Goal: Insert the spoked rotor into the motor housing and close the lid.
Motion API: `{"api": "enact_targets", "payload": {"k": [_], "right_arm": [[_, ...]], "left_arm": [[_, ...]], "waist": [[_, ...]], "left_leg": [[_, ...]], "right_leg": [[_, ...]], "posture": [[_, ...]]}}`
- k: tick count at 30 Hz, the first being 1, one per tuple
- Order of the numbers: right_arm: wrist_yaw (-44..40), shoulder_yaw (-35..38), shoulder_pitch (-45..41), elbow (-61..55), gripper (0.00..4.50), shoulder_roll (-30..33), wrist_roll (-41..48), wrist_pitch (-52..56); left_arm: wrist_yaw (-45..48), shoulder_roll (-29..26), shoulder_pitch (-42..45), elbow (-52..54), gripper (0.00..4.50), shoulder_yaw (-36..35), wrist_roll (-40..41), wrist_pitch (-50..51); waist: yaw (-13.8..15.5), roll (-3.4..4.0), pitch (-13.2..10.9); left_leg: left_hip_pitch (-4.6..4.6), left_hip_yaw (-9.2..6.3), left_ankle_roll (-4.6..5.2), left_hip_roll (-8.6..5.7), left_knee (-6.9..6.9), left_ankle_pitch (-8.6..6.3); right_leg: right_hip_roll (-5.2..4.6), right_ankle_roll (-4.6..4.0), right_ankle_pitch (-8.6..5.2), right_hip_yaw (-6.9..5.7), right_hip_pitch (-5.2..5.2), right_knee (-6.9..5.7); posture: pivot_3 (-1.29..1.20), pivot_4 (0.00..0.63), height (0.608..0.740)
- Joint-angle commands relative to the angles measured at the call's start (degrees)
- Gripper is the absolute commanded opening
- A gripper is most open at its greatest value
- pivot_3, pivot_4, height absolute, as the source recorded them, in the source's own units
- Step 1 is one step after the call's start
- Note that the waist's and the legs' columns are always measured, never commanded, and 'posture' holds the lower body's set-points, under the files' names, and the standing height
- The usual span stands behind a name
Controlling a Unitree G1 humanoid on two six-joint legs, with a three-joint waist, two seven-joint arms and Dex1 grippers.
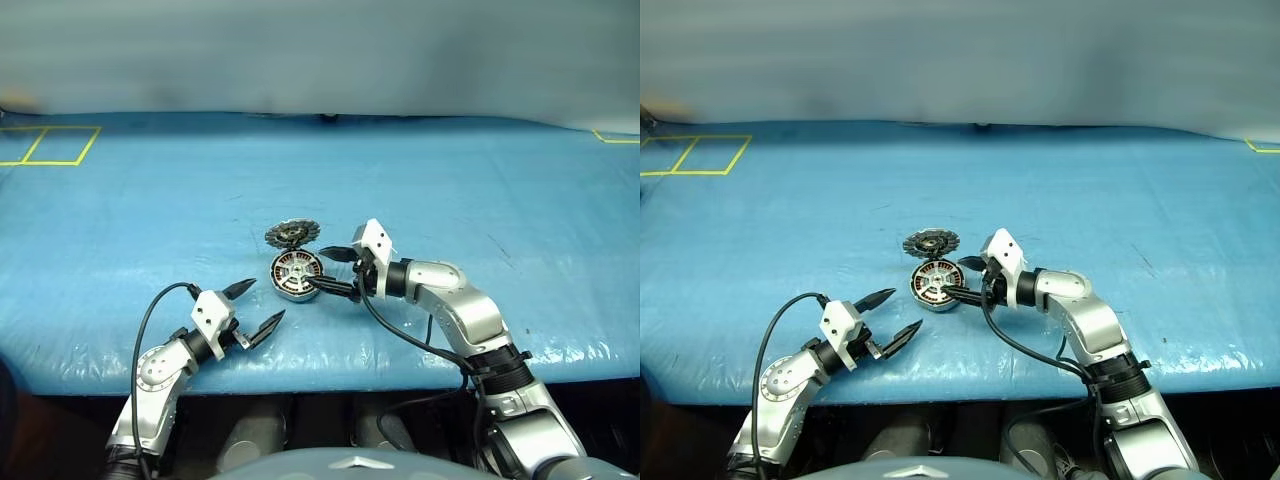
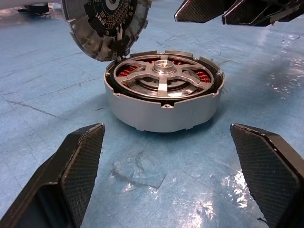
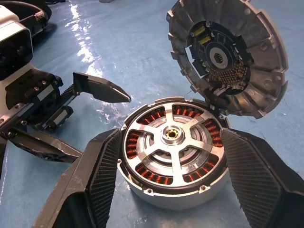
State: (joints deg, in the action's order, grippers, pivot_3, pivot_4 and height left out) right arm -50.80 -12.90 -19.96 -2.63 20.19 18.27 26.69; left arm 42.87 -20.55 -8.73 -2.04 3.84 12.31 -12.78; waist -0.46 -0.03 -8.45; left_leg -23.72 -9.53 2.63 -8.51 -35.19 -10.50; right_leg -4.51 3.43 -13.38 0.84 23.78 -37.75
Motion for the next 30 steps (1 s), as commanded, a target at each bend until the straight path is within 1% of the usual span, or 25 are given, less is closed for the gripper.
{"api": "enact_targets", "payload": {"k": [1, 3, 7, 11, 12, 18, 21, 23, 27, 30], "right_arm": [[1.4, 1.4, -1.3, -0.9, 3.34, -1.3, 1.0, -0.1], [2.6, 1.5, -1.5, 0.3, 2.89, -2.6, 1.0, 0.2], [5.0, 1.2, -1.7, 2.0, 1.62, -4.9, 0.3, 0.0], [6.5, -0.5, -1.9, 2.5, 0.22, -6.6, -1.0, -0.3], [6.7, -1.1, -1.9, 2.6, 0.02, -6.9, -1.5, -0.1], [10.3, -7.1, -1.3, 6.4, 0.02, -6.8, -8.9, 0.4], [10.8, -8.6, -0.6, 7.0, 0.02, -6.3, -10.6, 1.0], [10.5, -7.6, 0.0, 5.8, 0.02, -6.7, -9.6, 0.5], [9.2, -2.4, 0.6, 1.2, 0.02, -8.5, -3.6, -0.7], [8.9, 1.6, 1.1, -2.5, 0.02, -8.7, 0.6, -0.2]], "left_arm": [[-0.2, -0.2, 0.0, 1.0, 4.5, -0.2, 0.1, -0.5], [-0.4, -0.3, 0.1, 0.9, 4.5, -0.3, 0.0, -0.6], [-0.5, -0.3, 0.2, 0.8, 4.5, -0.5, 0.0, -0.6], [-0.6, -0.4, 0.2, 0.8, 4.5, -0.6, 0.0, -0.6], [-0.7, -0.4, 0.2, 0.8, 4.5, -0.6, -0.1, -0.6], [-1.0, -0.4, 0.2, 0.9, 4.5, -0.7, -0.3, -0.5], [-1.3, -0.4, 0.2, 0.9, 4.5, -0.8, -0.4, -0.5], [-1.4, -0.5, 0.2, 1.0, 4.5, -0.9, -0.4, -0.5], [-1.8, -0.6, 0.6, 0.9, 4.5, -1.4, -0.3, -0.6], [-2.4, -0.5, 0.9, 1.0, 4.5, -2.0, -0.1, -0.2]], "waist": [[0.0, 0.0, 0.0], [0.0, 0.0, 0.0], [0.0, 0.0, 0.0], [-0.1, 0.0, 0.0], [-0.1, 0.0, 0.0], [-0.2, 0.02, 0.0], [-0.2, 0.01, 0.1], [-0.2, 0.02, 0.1], [-0.2, 0.02, 0.1], [-0.2, 0.04, 0.0]], "left_leg": [[0.0, 0.0, 0.0, 0.0, 0.0, 0.0], [0.0, 0.0, 0.0, 0.0, 0.0, 0.0], [0.01, 0.01, 0.0, 0.0, 0.0, 0.0], [0.02, 0.0, 0.0, 0.0, 0.01, 0.0], [0.02, 0.0, 0.0, 0.0, 0.01, 0.0], [0.05, 0.01, -0.01, 0.0, 0.0, 0.01], [0.2, 0.01, -0.03, 0.01, 0.01, 0.01], [0.24, 0.01, -0.05, 0.02, 0.0, 0.02], [0.22, -0.01, -0.07, 0.02, 0.0, 0.04], [0.08, 0.0, -0.06, 0.0, 0.0, 0.04]], "right_leg": [[0.0, 0.0, 0.0, 0.0, 0.0, 0.0], [0.0, -0.01, 0.01, 0.0, 0.01, 0.0], [0.01, -0.02, 0.02, 0.01, 0.0, 0.0], [0.02, -0.03, 0.02, 0.01, 0.01, -0.01], [0.02, -0.03, 0.02, 0.01, 0.01, -0.01], [0.03, -0.03, 0.02, 0.01, 0.0, -0.03], [0.05, 0.01, -0.01, 0.03, -0.12, -0.04], [0.06, 0.22, -0.15, 0.04, -0.16, -0.07], [0.06, 0.23, -0.15, 0.03, -0.15, -0.08], [0.05, 0.22, -0.1, 0.04, -0.01, -0.06]], "posture": [[0.0, 0.15, 0.74], [0.0, 0.15, 0.74], [0.0, 0.15, 0.74], [0.0, 0.15, 0.74], [0.0, 0.15, 0.74], [0.0, 0.15, 0.74], [0.0, 0.15, 0.74], [0.0, 0.15, 0.74], [0.0, 0.15, 0.74], [0.0, 0.15, 0.74]]}}
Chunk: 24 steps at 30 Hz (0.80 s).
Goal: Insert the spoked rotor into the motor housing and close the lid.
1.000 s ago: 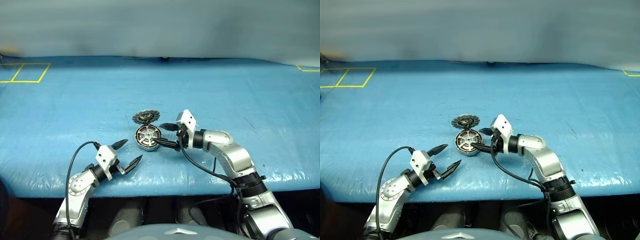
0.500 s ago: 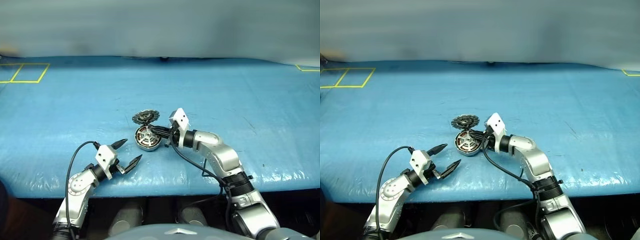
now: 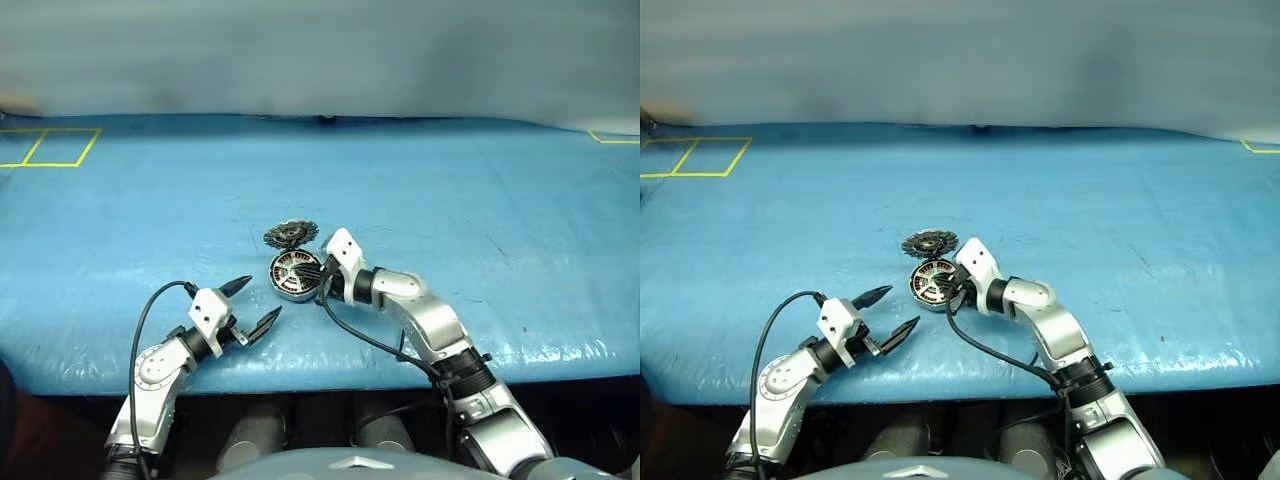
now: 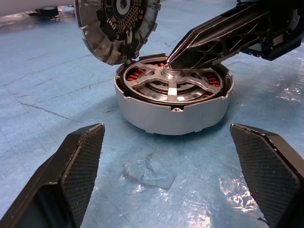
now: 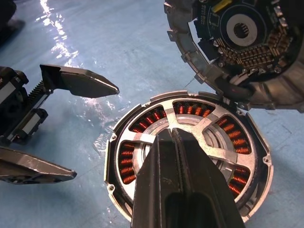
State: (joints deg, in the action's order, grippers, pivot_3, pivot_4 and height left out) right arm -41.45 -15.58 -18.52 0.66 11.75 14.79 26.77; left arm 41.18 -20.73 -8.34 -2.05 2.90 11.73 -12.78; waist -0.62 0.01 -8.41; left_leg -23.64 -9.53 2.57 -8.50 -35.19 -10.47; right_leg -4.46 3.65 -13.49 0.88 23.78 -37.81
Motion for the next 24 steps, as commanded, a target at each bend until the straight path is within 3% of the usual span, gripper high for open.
{"api": "enact_targets", "payload": {"k": [1, 7, 11, 19, 24], "right_arm": [[-0.3, 5.5, -0.2, -7.0, 0.02, 0.1, 5.2, 0.2], [1.8, 7.3, 0.9, -7.8, 0.02, 3.1, 4.0, 0.7], [2.7, 6.7, 1.7, -6.6, 0.02, 3.8, 3.0, 0.5], [3.2, 5.6, 3.3, -7.0, 0.0, 3.5, 2.5, 0.7], [3.1, 6.4, 5.3, -8.5, 0.0, 4.6, 2.9, 1.0]], "left_arm": [[-1.1, -0.2, 0.6, 1.1, 4.5, -1.4, 0.6, 0.0], [-2.0, -0.2, 0.8, 0.9, 4.5, -1.6, 0.3, 0.1], [-9.6, 0.8, 2.5, 0.0, 4.5, -3.9, -2.0, 5.0], [-20.5, 3.3, 9.8, -1.6, 1.91, -6.4, -5.9, 7.3], [-22.3, 5.6, 17.1, -3.8, 0.31, -5.4, -5.9, 9.7]], "waist": [[0.0, 0.0, 0.0], [0.1, 0.0, 0.0], [0.0, 0.0, 0.0], [0.5, -0.03, 0.0], [1.1, -0.07, 0.0]], "left_leg": [[-0.03, 0.0, 0.0, 0.0, 0.0, 0.0], [-0.01, 0.0, 0.02, 0.0, 0.02, -0.01], [-0.01, -0.01, 0.01, 0.0, 0.02, -0.01], [-0.01, -0.01, 0.0, -0.03, -0.01, 0.0], [-0.05, -0.03, 0.0, -0.05, -0.14, 0.0]], "right_leg": [[0.0, -0.19, 0.13, 0.0, 0.03, 0.0], [-0.01, -0.19, 0.12, -0.02, -0.01, 0.03], [0.0, -0.18, 0.09, -0.01, 0.01, 0.0], [-0.02, -0.19, 0.16, -0.03, -0.02, 0.03], [0.0, -0.1, 0.19, -0.09, -0.05, 0.03]], "posture": [[0.0, 0.15, 0.74], [0.0, 0.15, 0.74], [0.0, 0.15, 0.74], [0.0, 0.15, 0.74], [0.0, 0.15, 0.74]]}}
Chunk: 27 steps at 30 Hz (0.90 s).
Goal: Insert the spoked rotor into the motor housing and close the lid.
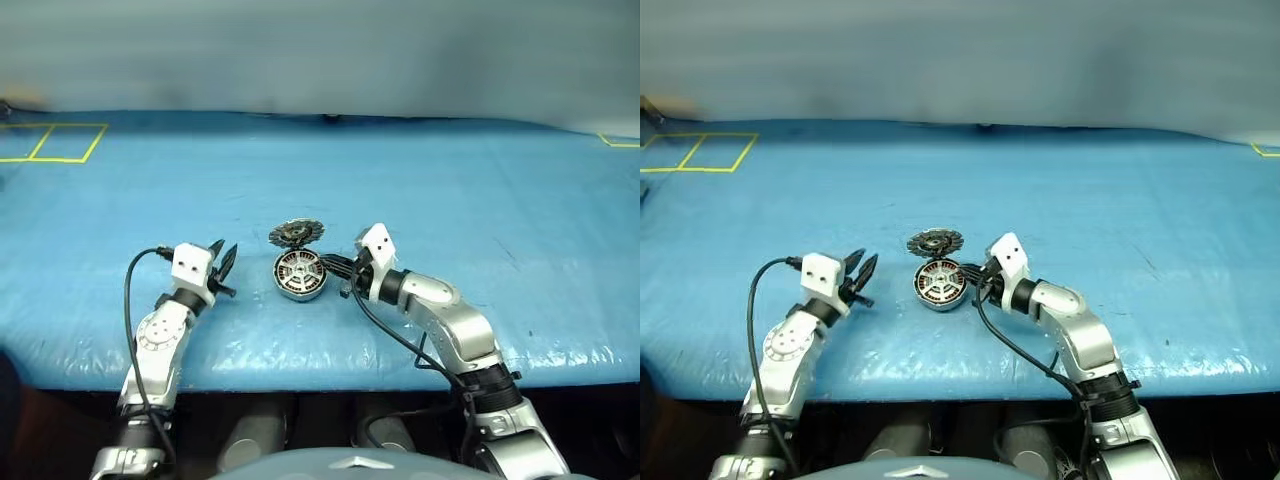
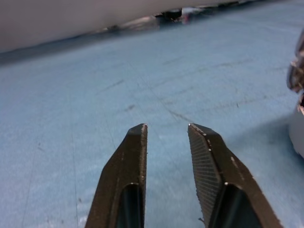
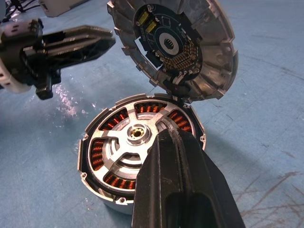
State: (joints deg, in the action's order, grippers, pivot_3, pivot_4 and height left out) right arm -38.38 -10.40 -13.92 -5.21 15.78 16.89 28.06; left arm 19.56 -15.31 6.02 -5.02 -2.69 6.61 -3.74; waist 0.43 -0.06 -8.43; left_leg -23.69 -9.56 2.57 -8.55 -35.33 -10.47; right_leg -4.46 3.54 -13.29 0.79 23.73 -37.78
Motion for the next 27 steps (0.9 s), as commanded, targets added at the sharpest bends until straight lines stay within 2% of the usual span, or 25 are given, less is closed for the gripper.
{"api": "enact_targets", "payload": {"k": [1, 8, 14, 20, 27], "right_arm": [[0.0, 1.3, 1.1, -3.0, 0.0, 0.8, 0.9, -0.3], [-0.3, 2.2, 4.4, -5.2, 0.0, 1.8, 1.9, -0.8], [0.7, 3.2, 5.8, -5.8, 0.0, 1.3, 1.8, -1.0], [2.5, 5.9, 7.5, -7.0, 0.0, 2.1, 2.0, -1.1], [3.8, 8.2, 8.9, -8.0, 0.0, 3.3, 2.3, -1.0]], "left_arm": [[-0.8, 0.3, 4.0, -1.7, 0.04, 0.4, -1.0, 1.0], [1.5, -0.2, 15.2, -10.5, 0.04, 0.5, -0.4, 1.8], [14.7, 1.2, 22.5, -14.8, 0.04, 1.2, 6.7, -0.6], [29.5, -0.5, 22.4, -10.5, 0.04, 7.0, 10.5, 7.0], [34.4, -5.5, 18.6, -5.0, 0.04, 13.1, 7.5, 15.1]], "waist": [[0.1, 0.0, 0.0], [-0.1, -0.03, 0.0], [-0.3, -0.04, 0.0], [-0.7, -0.04, 0.0], [-1.2, -0.02, 0.0]], "left_leg": [[0.02, 0.01, 0.0, 0.0, 0.0, 0.0], [-0.01, 0.02, 0.0, 0.0, 0.02, 0.01], [-0.04, 0.01, 0.02, -0.03, -0.13, -0.01], [-0.07, 0.01, 0.08, -0.04, -0.14, -0.02], [-0.02, 0.02, 0.09, 0.0, -0.1, -0.01]], "right_leg": [[0.0, 0.0, 0.0, 0.0, -0.02, 0.0], [0.02, -0.01, 0.0, -0.03, -0.01, -0.01], [0.02, 0.06, 0.04, -0.08, -0.04, 0.0], [0.02, 0.03, 0.05, -0.04, -0.08, -0.02], [0.05, 0.01, 0.03, 0.06, -0.08, -0.04]], "posture": [[0.0, 0.15, 0.74], [0.0, 0.15, 0.74], [0.0, 0.15, 0.74], [0.0, 0.15, 0.74], [0.0, 0.15, 0.74]]}}
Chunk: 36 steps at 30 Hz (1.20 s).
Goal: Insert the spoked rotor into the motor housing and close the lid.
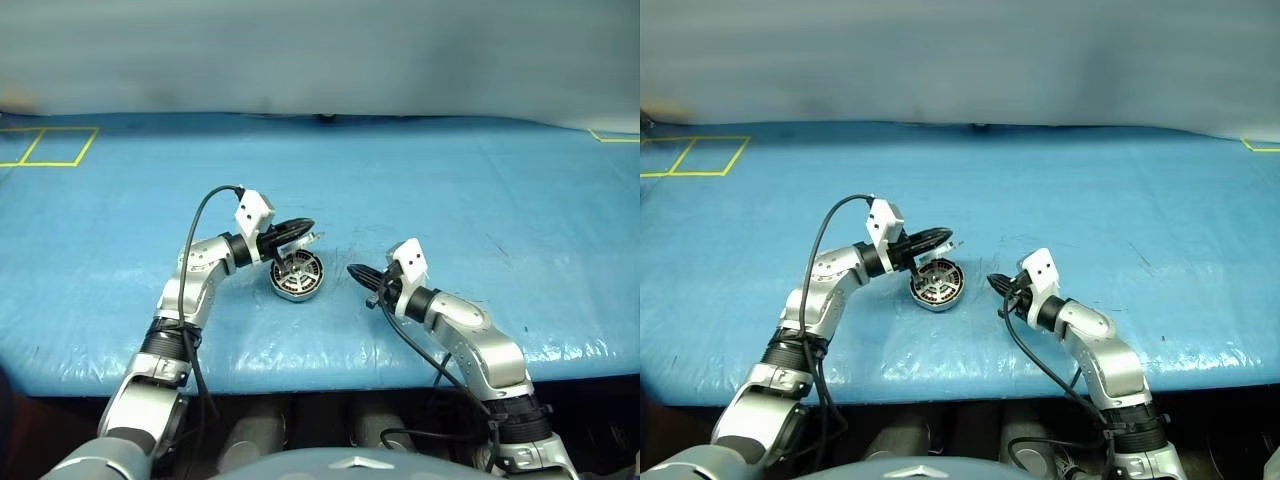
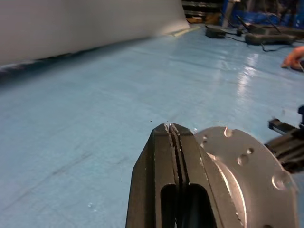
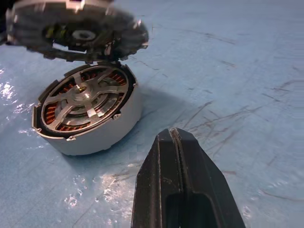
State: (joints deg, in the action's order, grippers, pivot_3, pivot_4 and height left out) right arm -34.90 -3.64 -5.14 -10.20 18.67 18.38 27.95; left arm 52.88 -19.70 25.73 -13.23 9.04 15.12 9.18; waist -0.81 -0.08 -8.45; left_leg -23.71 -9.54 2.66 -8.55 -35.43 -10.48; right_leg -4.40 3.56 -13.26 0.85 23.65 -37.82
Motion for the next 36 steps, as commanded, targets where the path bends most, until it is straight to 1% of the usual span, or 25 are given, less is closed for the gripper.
{"api": "enact_targets", "payload": {"k": [1, 11, 14, 16, 18, 20, 23, 26, 29, 30, 31, 35, 36], "right_arm": [[0.4, 1.5, 0.1, -3.0, 0.0, 0.4, 0.9, -0.9], [1.4, 0.9, -0.7, -2.8, 0.0, -0.7, 0.5, -1.7], [1.4, 0.3, -0.9, -2.1, 0.0, -1.4, 0.0, -3.1], [1.3, -0.1, -1.1, -1.6, 0.0, -2.0, -0.4, -5.0], [0.9, -0.9, -1.3, -1.2, 0.0, -2.5, -0.8, -6.9], [0.7, -1.5, -1.5, -0.8, 0.0, -2.9, -1.0, -8.0], [-1.2, -2.1, -2.6, -0.7, 0.0, -3.7, 1.4, -6.2], [-1.4, -5.0, -4.1, 0.2, 0.0, -2.9, -2.1, -7.4], [-2.2, -7.1, -5.3, 0.9, 0.56, -2.7, -3.4, -8.3], [-2.3, -7.2, -5.6, 0.9, 0.84, -2.9, -3.3, -8.4], [-2.3, -7.5, -6.0, 1.1, 1.14, -3.1, -3.5, -8.6], [-2.9, -10.4, -7.9, 3.2, 2.6, -3.2, -6.4, -10.0], [-3.1, -10.8, -8.2, 3.6, 2.85, -3.4, -6.6, -10.1]], "left_arm": [[1.2, -1.5, -1.6, 3.8, 0.04, 1.7, -1.1, 2.9], [-1.6, -4.5, -7.2, 6.1, 0.04, 3.3, -5.5, 5.7], [-4.0, -4.4, -9.2, 6.3, 0.04, 2.4, -6.5, 3.0], [-5.9, -2.6, -10.8, 7.2, 0.04, -0.1, -4.7, -1.0], [-6.9, -0.6, -12.7, 9.9, 0.04, -3.1, -1.5, -3.9], [-7.7, 0.2, -14.2, 11.8, 0.04, -4.6, -0.5, -5.7], [-8.4, -1.9, -18.9, 17.2, 0.04, -4.4, -2.1, -6.0], [-9.6, -2.5, -23.6, 22.6, 0.04, -4.7, -1.8, -6.3], [-11.2, -2.5, -27.6, 25.0, 0.0, -5.8, -1.8, -7.9], [-11.5, -2.3, -28.5, 25.2, 0.0, -6.1, -1.6, -8.8], [-11.8, -1.9, -29.4, 25.4, 0.0, -6.4, -1.1, -9.6], [-13.8, 0.3, -33.0, 21.7, 0.0, -7.7, -1.5, -15.2], [-14.0, 0.7, -33.4, 20.5, 0.0, -7.7, -1.7, -16.2]], "waist": [[0.1, 0.0, 0.0], [0.2, 0.02, 0.0], [0.2, 0.04, 0.0], [0.2, 0.06, 0.0], [0.2, 0.06, 0.0], [0.3, 0.05, 0.0], [0.2, 0.05, 0.0], [0.2, 0.07, 0.0], [0.3, 0.06, 0.0], [0.4, 0.07, 0.0], [0.5, 0.07, 0.0], [0.5, 0.07, 0.0], [0.5, 0.07, 0.0]], "left_leg": [[0.01, -0.02, -0.01, 0.01, 0.0, 0.0], [0.06, -0.04, -0.03, 0.02, 0.01, 0.0], [0.12, -0.03, -0.05, 0.02, 0.02, -0.01], [0.14, -0.02, -0.06, 0.03, 0.04, -0.02], [0.14, -0.03, -0.06, 0.04, 0.05, -0.01], [0.09, -0.03, -0.06, 0.04, 0.06, -0.01], [0.04, -0.02, -0.07, 0.03, 0.06, -0.01], [0.06, 0.02, -0.05, 0.02, 0.13, -0.02], [0.08, 0.01, -0.06, 0.02, 0.15, -0.02], [0.07, 0.0, -0.06, 0.04, 0.15, -0.02], [0.07, -0.01, -0.07, 0.04, 0.16, -0.02], [0.08, 0.02, -0.07, 0.04, 0.15, -0.02], [0.07, 0.02, -0.07, 0.04, 0.15, -0.02]], "right_leg": [[0.0, -0.01, -0.01, 0.02, 0.02, 0.0], [-0.02, -0.01, -0.02, 0.02, 0.01, 0.01], [-0.02, 0.01, -0.04, 0.04, -0.03, 0.01], [-0.02, 0.02, -0.05, 0.06, -0.04, 0.01], [-0.02, 0.01, -0.05, 0.06, -0.02, 0.01], [-0.02, -0.01, -0.04, 0.06, 0.03, 0.01], [-0.03, -0.04, -0.02, 0.05, 0.08, 0.02], [-0.05, -0.07, -0.04, 0.11, 0.08, 0.03], [-0.05, -0.09, -0.06, 0.08, 0.08, 0.04], [-0.05, -0.1, -0.07, 0.06, 0.08, 0.04], [-0.05, -0.11, -0.08, 0.05, 0.07, 0.03], [-0.05, -0.09, -0.11, 0.06, 0.07, 0.04], [-0.05, -0.09, -0.11, 0.06, 0.07, 0.04]], "posture": [[0.0, 0.15, 0.74], [0.0, 0.15, 0.74], [0.0, 0.15, 0.74], [0.0, 0.15, 0.74], [0.0, 0.15, 0.74], [0.0, 0.15, 0.74], [0.0, 0.15, 0.74], [0.0, 0.15, 0.74], [0.0, 0.15, 0.74], [0.0, 0.15, 0.74], [0.0, 0.15, 0.74], [0.0, 0.15, 0.74], [0.0, 0.15, 0.74]]}}
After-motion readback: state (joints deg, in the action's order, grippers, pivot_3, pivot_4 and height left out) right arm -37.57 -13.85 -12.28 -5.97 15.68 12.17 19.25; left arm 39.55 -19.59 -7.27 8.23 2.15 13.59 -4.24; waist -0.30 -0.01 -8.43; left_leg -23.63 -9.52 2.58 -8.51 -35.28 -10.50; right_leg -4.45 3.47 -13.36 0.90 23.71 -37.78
